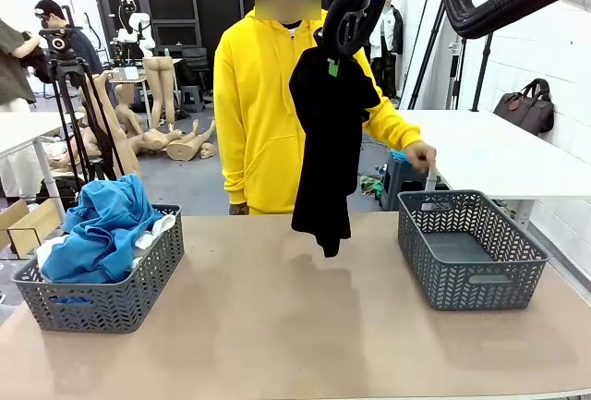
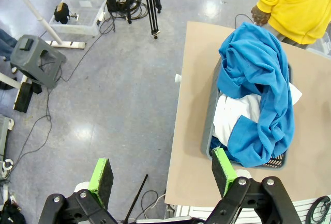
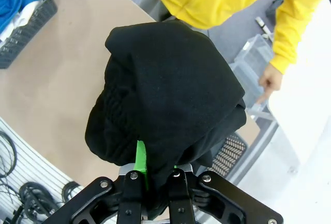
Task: Sort the tops and bottoms.
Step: Sort the clothes according to human instructions.
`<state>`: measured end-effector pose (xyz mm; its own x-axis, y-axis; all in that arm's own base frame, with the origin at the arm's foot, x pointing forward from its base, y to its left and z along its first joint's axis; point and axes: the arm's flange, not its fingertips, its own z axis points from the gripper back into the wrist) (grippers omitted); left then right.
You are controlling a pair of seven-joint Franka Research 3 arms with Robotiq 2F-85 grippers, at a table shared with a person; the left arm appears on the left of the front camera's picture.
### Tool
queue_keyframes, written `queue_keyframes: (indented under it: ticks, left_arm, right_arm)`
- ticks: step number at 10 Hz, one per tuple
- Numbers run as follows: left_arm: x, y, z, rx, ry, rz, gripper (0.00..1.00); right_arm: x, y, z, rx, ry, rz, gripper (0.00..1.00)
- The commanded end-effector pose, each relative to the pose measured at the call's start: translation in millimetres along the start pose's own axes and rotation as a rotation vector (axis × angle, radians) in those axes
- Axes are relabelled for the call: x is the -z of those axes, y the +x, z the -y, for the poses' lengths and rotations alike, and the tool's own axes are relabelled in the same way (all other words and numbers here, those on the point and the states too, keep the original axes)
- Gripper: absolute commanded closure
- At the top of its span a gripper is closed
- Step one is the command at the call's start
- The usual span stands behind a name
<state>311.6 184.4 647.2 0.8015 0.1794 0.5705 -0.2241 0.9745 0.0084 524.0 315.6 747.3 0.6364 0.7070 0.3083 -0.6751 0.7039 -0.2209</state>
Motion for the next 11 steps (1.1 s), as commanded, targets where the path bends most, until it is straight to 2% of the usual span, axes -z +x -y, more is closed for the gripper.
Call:
queue_keyframes:
  ticks: [1,11]
  left_arm:
    - [-0.2,-0.7,-0.8,0.002,-0.009,0.001,0.0]
    - [-0.2,-0.7,-0.8,0.002,-0.009,0.001,0.0]
  right_arm:
    - [-2.1,-1.6,0.9,0.0,0.004,0.005,1.0]
    - [-2.1,-1.6,0.9,0.0,0.004,0.005,1.0]
